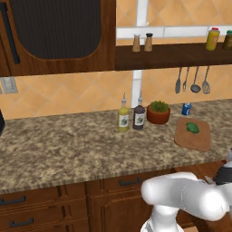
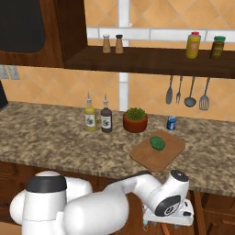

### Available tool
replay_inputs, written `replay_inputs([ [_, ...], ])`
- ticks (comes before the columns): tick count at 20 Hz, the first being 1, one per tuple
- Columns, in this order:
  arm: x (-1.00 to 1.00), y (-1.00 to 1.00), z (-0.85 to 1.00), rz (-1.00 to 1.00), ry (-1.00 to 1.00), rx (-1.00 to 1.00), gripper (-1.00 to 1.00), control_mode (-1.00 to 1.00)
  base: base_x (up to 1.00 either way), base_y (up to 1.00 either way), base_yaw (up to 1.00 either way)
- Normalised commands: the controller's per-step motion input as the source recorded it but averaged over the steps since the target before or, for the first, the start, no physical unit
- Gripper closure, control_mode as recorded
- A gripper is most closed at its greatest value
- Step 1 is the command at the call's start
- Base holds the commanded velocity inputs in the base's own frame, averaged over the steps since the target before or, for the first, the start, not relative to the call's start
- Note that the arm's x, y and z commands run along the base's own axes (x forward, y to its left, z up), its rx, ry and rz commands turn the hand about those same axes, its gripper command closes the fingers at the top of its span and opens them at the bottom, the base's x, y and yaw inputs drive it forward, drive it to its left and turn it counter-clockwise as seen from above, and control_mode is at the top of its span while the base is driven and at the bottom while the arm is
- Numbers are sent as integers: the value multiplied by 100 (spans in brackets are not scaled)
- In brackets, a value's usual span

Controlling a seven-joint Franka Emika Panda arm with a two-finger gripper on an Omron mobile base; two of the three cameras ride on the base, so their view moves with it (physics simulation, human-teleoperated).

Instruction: Place the appropriate cutting tool for cutting the broccoli skin on the cutting board.

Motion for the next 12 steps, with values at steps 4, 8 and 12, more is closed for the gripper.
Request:
replay_inputs([
  [4, 10, -3, -33, 1, 1, 0, -100, -100, 0, 0, 0],
  [8, 14, 0, -47, 1, 0, 0, -100, -100, 0, 0, 0],
  [12, 24, 1, -53, 5, 0, -1, -100, -100, 0, 0, 0],
])
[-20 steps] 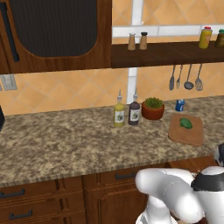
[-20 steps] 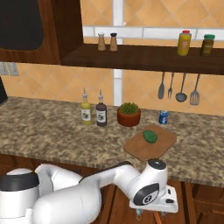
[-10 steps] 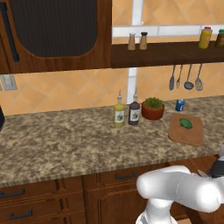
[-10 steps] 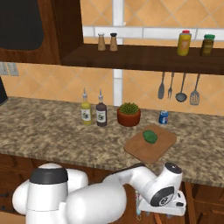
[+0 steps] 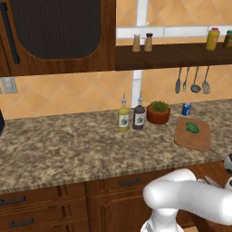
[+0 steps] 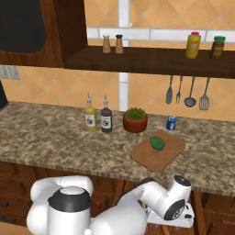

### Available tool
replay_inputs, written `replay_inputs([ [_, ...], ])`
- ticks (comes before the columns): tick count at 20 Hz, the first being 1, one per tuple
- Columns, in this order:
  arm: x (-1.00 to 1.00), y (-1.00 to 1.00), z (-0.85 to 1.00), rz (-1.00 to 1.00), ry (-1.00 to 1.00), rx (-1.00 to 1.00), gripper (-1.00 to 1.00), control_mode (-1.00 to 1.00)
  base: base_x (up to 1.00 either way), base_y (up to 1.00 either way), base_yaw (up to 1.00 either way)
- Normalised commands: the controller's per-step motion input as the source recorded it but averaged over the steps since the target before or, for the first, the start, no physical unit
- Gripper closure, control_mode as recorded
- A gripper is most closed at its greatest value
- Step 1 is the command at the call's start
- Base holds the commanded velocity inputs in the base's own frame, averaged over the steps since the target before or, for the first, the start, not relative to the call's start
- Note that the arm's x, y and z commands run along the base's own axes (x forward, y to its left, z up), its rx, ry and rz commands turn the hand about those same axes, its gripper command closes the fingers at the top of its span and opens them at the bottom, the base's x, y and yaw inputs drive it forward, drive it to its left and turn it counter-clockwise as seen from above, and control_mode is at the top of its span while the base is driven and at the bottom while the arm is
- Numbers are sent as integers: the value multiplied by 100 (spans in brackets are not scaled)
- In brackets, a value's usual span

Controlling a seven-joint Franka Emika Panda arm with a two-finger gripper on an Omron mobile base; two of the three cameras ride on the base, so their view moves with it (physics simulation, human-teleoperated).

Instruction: Place the appropriate cutting tool for cutting the broccoli skin on the cutting board.

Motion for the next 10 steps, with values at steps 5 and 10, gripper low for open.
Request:
replay_inputs([
  [5, 39, 0, -42, 4, 0, -1, -100, -100, 0, 0, 0],
  [10, 37, 0, -47, 6, 2, -2, -100, -100, 0, 0, 0],
])
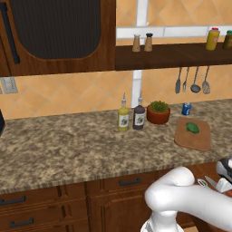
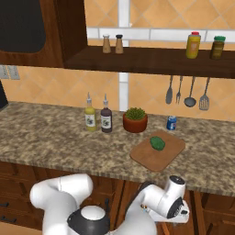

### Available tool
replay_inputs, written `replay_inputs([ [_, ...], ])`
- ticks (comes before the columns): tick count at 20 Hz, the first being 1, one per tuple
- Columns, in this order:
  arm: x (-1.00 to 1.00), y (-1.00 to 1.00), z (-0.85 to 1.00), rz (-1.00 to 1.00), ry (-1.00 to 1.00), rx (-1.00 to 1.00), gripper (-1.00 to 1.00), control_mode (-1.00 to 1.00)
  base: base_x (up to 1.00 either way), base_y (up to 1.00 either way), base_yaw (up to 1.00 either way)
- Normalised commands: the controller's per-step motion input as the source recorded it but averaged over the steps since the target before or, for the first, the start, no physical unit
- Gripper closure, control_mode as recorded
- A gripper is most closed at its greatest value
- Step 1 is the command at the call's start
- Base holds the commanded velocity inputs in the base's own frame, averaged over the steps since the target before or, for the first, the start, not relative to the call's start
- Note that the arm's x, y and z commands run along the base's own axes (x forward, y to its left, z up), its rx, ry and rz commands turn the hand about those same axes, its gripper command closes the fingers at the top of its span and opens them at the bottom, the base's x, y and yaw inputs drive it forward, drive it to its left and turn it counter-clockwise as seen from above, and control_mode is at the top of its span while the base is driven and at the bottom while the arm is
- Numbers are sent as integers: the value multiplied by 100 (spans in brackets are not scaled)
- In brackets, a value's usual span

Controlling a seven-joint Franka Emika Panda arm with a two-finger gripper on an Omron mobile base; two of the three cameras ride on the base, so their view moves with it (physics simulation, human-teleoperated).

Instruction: Place the appropriate cutting tool for cutting the broccoli skin on the cutting board.

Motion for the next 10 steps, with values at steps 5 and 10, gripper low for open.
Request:
replay_inputs([
  [5, -24, 8, -66, 11, -1, -2, -100, -100, 0, 0, 0],
  [10, -64, 36, -54, 8, -2, -3, 100, -100, 0, 0, 0],
])
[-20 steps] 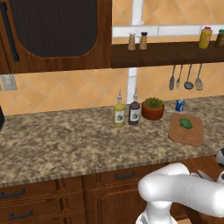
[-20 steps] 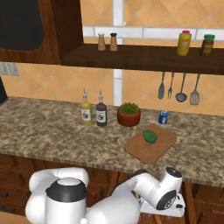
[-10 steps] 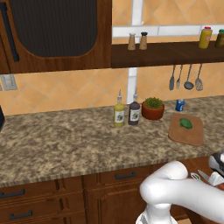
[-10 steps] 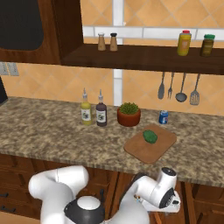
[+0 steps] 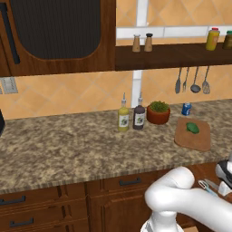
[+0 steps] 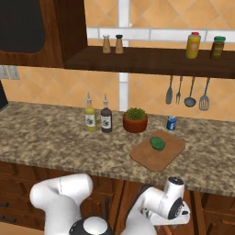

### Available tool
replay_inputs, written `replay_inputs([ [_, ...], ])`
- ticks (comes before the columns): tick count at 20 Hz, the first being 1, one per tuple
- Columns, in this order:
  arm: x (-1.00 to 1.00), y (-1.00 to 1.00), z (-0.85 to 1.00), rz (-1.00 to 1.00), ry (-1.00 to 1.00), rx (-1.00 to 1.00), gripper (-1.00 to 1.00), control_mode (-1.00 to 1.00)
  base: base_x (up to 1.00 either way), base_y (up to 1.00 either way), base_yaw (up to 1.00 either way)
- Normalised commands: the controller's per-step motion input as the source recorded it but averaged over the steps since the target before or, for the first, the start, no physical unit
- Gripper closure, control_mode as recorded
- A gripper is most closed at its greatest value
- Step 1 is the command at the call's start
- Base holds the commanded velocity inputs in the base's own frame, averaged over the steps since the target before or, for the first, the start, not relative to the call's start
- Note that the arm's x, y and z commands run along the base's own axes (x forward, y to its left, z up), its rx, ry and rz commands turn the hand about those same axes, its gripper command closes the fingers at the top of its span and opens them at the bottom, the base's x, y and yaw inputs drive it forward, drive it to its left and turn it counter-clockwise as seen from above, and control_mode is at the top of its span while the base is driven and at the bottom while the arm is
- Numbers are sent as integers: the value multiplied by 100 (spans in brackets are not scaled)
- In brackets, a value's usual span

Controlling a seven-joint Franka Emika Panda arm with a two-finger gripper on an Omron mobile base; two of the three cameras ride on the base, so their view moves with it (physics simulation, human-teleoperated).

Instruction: Place the appropriate cutting tool for cutting the broccoli skin on the cutting board.

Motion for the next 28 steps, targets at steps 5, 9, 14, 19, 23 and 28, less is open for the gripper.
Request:
replay_inputs([
  [5, -59, 44, -7, 2, 0, 0, 100, -100, 0, 0, 0],
  [9, -34, 32, 70, 0, 0, 0, 100, -100, 0, 0, 0],
  [14, -61, 20, 100, 0, 0, 0, 100, -100, 0, 0, 0],
  [19, -81, 10, 100, 5, 0, 0, 100, -100, 0, 0, 0],
  [23, -53, 3, 100, 11, 0, 0, 100, -100, 0, 0, 0],
  [28, -14, -1, 100, 5, -4, 1, 100, -100, 0, 0, 0],
])
